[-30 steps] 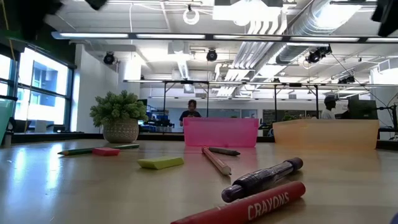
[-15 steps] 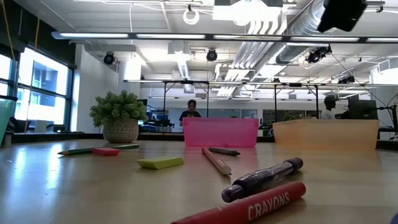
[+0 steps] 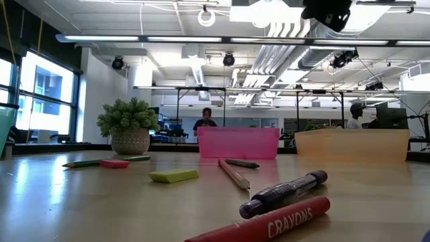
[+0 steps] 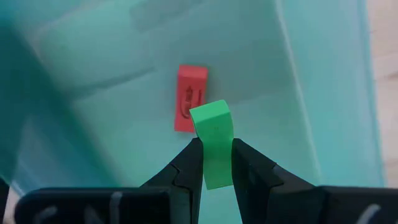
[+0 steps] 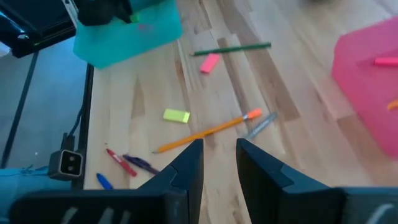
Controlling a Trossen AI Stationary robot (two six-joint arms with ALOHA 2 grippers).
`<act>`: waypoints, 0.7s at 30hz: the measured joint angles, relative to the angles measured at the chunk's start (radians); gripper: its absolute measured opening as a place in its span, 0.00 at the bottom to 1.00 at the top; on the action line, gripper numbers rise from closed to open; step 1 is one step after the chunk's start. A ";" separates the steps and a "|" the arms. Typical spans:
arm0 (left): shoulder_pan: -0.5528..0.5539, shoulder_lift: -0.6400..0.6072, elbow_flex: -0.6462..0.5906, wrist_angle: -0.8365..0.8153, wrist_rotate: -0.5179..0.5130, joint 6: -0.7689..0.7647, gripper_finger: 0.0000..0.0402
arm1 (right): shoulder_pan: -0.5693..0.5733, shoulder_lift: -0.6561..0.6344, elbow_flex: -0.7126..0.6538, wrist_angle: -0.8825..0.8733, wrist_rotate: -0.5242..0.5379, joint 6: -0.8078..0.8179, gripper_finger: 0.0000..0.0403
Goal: Sort crayons/erasers/pens/pencils in bins
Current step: Put the green eraser into the green bin, then put the black pen into the orange bin
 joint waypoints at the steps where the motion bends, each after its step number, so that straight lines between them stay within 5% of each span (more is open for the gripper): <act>1: 0.000 0.000 -0.012 0.012 0.012 0.000 0.15 | -0.006 0.000 0.000 0.004 0.000 -0.011 0.22; 9: -0.001 0.000 -0.069 0.130 0.045 0.000 0.17 | -0.059 0.000 0.000 -0.084 -0.006 -0.039 0.22; 21: -0.001 -0.011 -0.069 0.185 0.034 0.000 0.39 | -0.110 0.000 0.000 -0.498 -0.149 -0.040 0.22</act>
